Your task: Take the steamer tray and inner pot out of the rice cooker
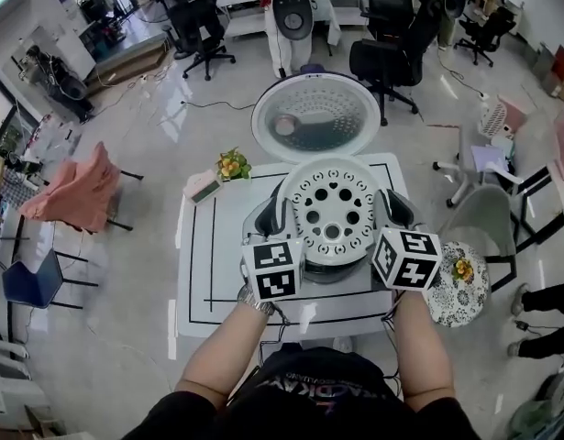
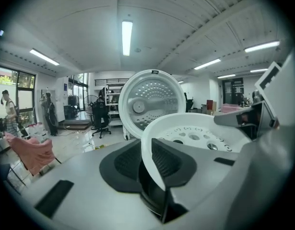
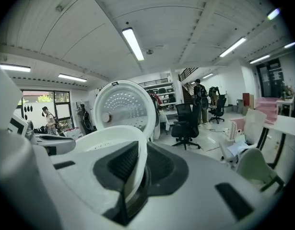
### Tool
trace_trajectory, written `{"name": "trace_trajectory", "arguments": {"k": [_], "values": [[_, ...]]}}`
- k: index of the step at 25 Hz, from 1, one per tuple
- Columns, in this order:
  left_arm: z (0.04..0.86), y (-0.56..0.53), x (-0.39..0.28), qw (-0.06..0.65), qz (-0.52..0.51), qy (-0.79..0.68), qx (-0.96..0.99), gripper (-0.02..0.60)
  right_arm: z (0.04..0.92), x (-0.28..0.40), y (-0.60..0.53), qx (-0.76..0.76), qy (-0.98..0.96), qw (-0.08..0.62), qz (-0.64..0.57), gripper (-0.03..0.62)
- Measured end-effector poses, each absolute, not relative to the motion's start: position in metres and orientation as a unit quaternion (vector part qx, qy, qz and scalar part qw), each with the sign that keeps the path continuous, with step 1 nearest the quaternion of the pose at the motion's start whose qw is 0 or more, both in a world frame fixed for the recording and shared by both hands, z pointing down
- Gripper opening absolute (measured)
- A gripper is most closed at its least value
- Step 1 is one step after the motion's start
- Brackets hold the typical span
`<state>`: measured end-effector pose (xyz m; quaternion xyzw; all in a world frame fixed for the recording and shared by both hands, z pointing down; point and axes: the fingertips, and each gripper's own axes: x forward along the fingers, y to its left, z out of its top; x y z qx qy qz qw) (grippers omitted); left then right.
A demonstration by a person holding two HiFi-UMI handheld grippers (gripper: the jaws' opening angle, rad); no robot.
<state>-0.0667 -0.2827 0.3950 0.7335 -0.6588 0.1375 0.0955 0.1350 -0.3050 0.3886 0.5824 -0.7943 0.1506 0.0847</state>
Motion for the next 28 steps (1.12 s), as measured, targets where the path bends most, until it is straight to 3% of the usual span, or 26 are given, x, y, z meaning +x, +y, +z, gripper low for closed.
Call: {"name": "trace_trajectory", "arguments": {"k": [12,28], "values": [[0.362,-0.227,-0.159,0.075,0.101,-0.761,0.636,0.066,0.353,0.031,-0.300,0.476,-0.870,0.065,0.111,0.054],[0.380,-0.124,-0.314,0.105,0.089,-0.856,0.498,0.064,0.367,-0.157,-0.254,0.329,-0.935,0.090,0.096,0.054]]}}
